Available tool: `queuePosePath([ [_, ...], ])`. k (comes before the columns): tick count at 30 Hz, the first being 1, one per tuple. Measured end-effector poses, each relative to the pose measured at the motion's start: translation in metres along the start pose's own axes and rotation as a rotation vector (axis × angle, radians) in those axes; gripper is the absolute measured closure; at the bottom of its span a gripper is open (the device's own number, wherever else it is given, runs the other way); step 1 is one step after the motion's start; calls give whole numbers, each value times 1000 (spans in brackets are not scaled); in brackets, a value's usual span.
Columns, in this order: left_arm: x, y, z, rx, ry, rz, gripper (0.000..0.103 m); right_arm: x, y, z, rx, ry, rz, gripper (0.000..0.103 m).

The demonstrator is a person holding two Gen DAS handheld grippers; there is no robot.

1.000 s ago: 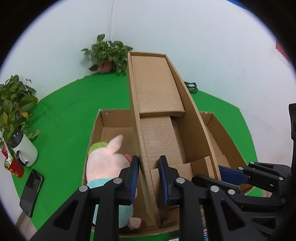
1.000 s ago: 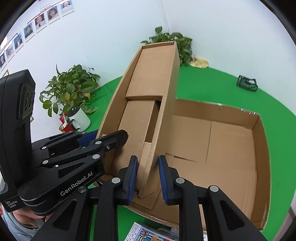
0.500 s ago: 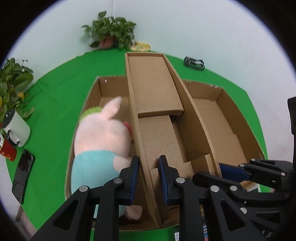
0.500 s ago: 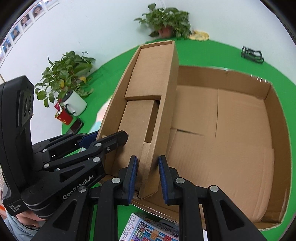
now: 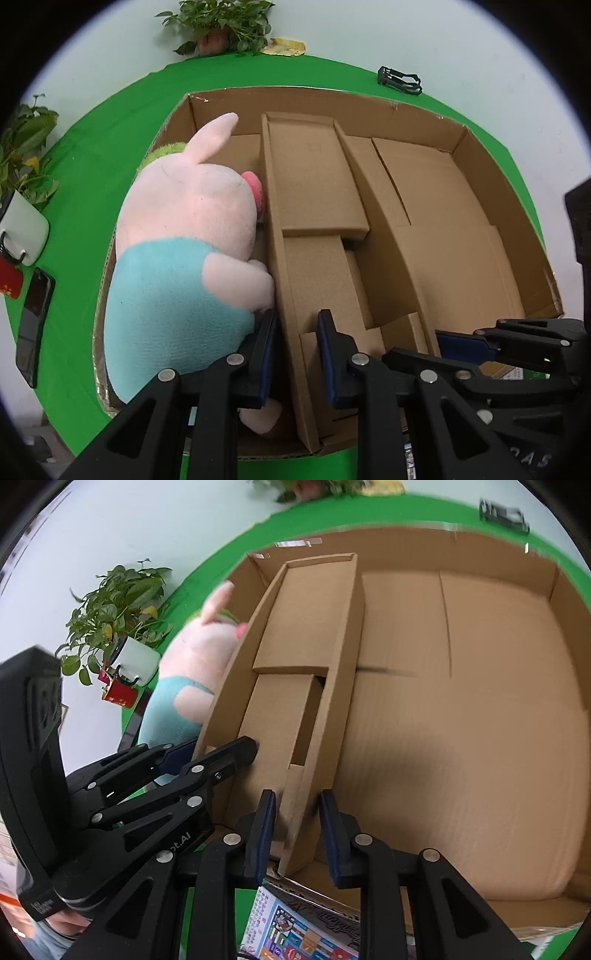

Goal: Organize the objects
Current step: 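Lower the insert tray into the box beside the pig and release, then move the right gripper to the board-game box and grasp its edge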

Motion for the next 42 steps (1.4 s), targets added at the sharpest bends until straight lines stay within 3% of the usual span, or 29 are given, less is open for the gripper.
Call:
queuePosePath([
  [5, -7, -3, -7, 8, 10, -25, 81, 0, -5, 6, 29, -15, 30, 74],
  [8, -15, -3, -15, 14, -1, -43, 81, -9, -7, 16, 0, -61, -8, 74],
  [11, -17, -2, -21, 18, 7, -59, 82, 0, -2, 19, -32, -38, -30, 86],
  [21, -27, -6, -28, 20, -13, -103, 82, -5, -10, 13, -5, -48, -42, 80],
  [22, -33, -7, -27, 29, -32, -104, 82, -10, -11, 13, -19, -76, -72, 73],
  [24, -54, -10, -24, 66, -121, -82, 82, -38, -16, 12, -60, -186, -171, 49],
  [25, -66, -11, -22, 81, -175, -74, 81, -56, -19, 9, -68, -241, -194, 26],
  [26, -82, -10, -20, 96, -230, -60, 73, -70, -21, 6, -71, -282, -206, 8],
  [27, -96, -10, -20, 106, -277, -43, 51, -86, -23, 2, -78, -330, -229, 2],
  [28, -108, -8, -19, 104, -326, -18, 36, -106, -26, -4, -91, -383, -259, 0],
  [29, -118, -7, -20, 99, -367, -2, 12, -116, -27, -8, -101, -400, -275, 0],
  [32, -145, -12, -24, 106, -498, -9, 10, -142, -35, -29, -109, -409, -285, 0],
  [37, -157, -21, -30, 105, -515, -48, 10, -166, -48, -69, -98, -402, -276, 0],
  [42, -163, -33, -38, 96, -516, -109, 10, -191, -45, -103, -87, -421, -191, 0],
])
Point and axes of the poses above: each gripper's, at about its wrist camera, not at the fingertips, and x roughly the way its jaws point, y to its left, z to its top, the point moved 8 cm from there along x, roughly the way its jaws point, and after that the axes turned 8 degrees about -z, right-handed, at the moved point
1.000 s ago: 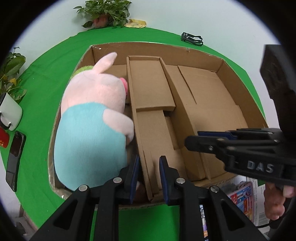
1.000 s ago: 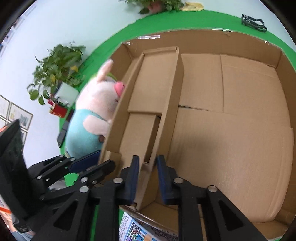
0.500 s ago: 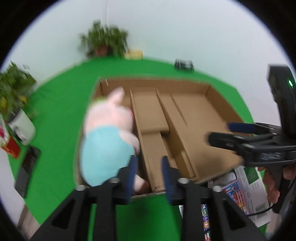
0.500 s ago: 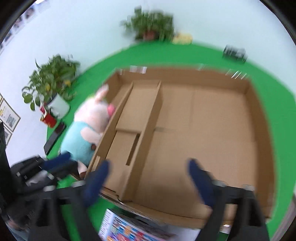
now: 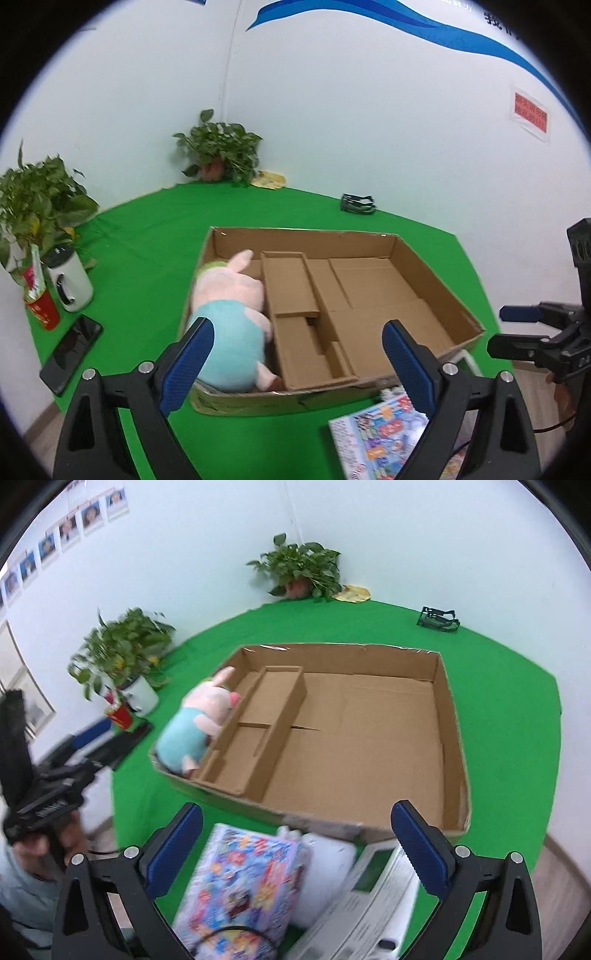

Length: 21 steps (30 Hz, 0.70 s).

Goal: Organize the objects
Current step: 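Move the right gripper to the board-game box and grasp its edge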

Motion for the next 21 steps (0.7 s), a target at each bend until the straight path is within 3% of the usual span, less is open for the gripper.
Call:
queuePosePath([
  [2, 0, -6, -3, -46, 15, -56, 10, -8, 5, -9, 19, 17, 35, 0],
  [4, -1, -12, -4, -63, 20, -78, 10, -7, 10, -14, -1, 19, 8, 0],
  [8, -9, -16, -6, -41, -15, -3, 10, 2, 6, -33, -18, 60, -43, 0],
  [11, -12, -21, -11, -43, -2, -37, 10, 2, -1, -42, 7, 68, -42, 0],
  [15, -6, -25, -24, -72, 74, -97, 10, -9, -4, -49, 25, 61, 7, 0],
  [21, 5, -18, -37, -193, 163, -166, 10, -19, 19, -74, -36, 167, 121, 1],
])
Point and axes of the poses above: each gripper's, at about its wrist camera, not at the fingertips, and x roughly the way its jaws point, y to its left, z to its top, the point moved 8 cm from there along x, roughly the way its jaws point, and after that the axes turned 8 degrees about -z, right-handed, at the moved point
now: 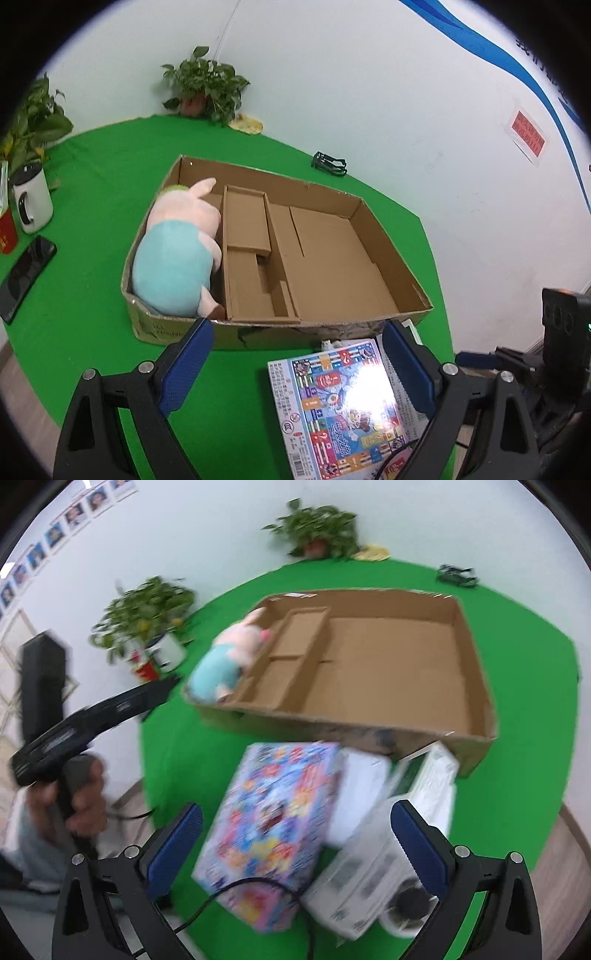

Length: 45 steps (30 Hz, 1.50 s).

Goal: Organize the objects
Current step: 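Move the right gripper to the board-game box and grasp its edge, then lift the board-game box upright with the right gripper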

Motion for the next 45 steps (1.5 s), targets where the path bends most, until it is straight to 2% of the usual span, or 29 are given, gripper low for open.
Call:
queuePosePath([
  [4, -1, -7, -8, 37, 16, 5, 10, -14, 30, -13, -23, 17, 114, 1],
  [8, -1, -11, -22, 48, 48, 7, 10, -21, 52, -31, -33, 61, 176, 1],
  [11, -2, -12, -31, 70, 61, 10, 10, -24, 55, -42, -9, 93, 221, 0],
  [15, 13, -2, -53, 95, 127, 34, 10, -17, 42, -55, -3, 111, 134, 0],
  [18, 29, 6, -71, 45, 202, -20, 10, -6, 39, -57, -12, 116, 77, 1],
  [19, 33, 7, -76, 33, 217, -45, 10, -4, 41, -56, -26, 107, 69, 1],
  [22, 50, 16, -91, 21, 277, -56, 12, 7, 43, -52, -10, 114, 95, 1],
  [26, 65, 15, -107, -85, 355, -211, 15, 28, 43, -48, -26, 150, 52, 1],
  [30, 76, 26, -123, -206, 420, -268, 17, 45, 49, -50, -87, 181, -8, 3],
  [33, 75, 26, -125, -244, 430, -321, 18, 59, 42, -49, -86, 202, -52, 3],
  [36, 76, 21, -127, -232, 442, -347, 18, 71, 33, -51, -54, 231, -70, 7],
  [38, 76, 19, -129, -232, 451, -363, 18, 77, 31, -54, -52, 247, -84, 16],
  [40, 76, 19, -130, -238, 451, -375, 22, 86, 29, -58, -46, 266, -97, 23],
  [43, 73, 19, -131, -212, 449, -351, 27, 93, 28, -61, -60, 265, -142, 26],
  [45, 67, 22, -132, -202, 447, -332, 30, 93, 28, -59, -50, 251, -140, 27],
])
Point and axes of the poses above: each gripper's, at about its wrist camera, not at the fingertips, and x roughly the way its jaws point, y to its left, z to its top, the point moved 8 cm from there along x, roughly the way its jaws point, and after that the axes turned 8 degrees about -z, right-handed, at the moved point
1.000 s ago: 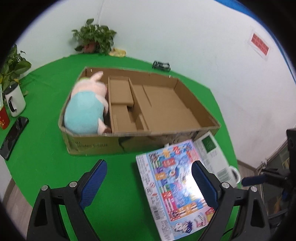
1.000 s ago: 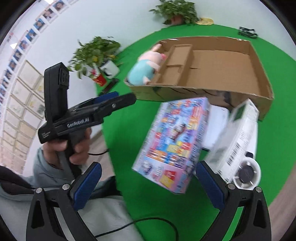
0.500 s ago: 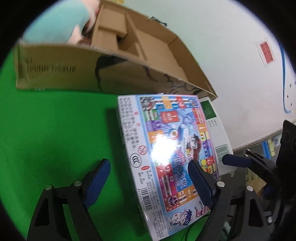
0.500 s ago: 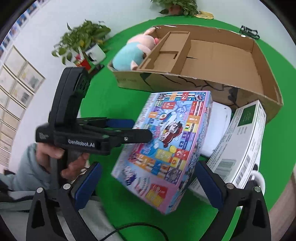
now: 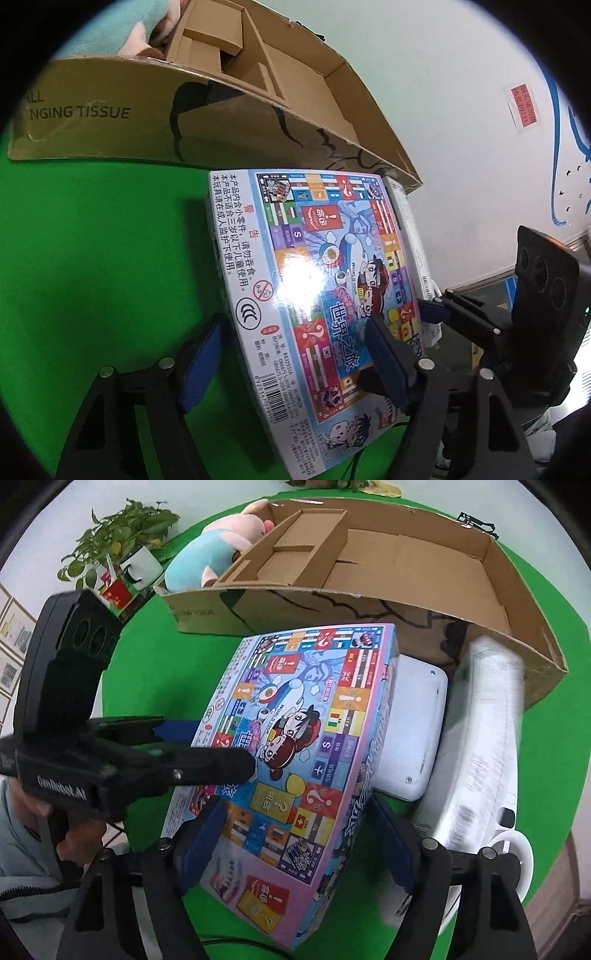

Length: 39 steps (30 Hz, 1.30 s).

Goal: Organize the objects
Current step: 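Lift the board-game box upright with the right gripper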

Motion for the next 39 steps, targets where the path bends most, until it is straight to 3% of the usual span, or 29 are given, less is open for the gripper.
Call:
queuePosePath([
  [6, -15, 0, -5, -26, -22, -31, 30, 1, -3, 0, 52, -16, 29, 29],
  [10, -14, 6, -6, -53, -27, -35, 31, 0, 0, 0, 34, -41, 2, 31],
  [19, -19, 2, -5, 9, -40, 15, 32, 1, 0, 0, 55, -79, 0, 33],
  [22, -25, -1, -5, 32, -51, 41, 39, -1, -3, 0, 75, -95, 1, 36],
  [28, -39, -14, 0, 111, -110, 75, 44, -20, -14, 8, 140, -184, 29, 46],
  [39, -76, -55, 23, 248, -268, 166, 46, -65, -15, 20, 143, -340, 46, 49],
])
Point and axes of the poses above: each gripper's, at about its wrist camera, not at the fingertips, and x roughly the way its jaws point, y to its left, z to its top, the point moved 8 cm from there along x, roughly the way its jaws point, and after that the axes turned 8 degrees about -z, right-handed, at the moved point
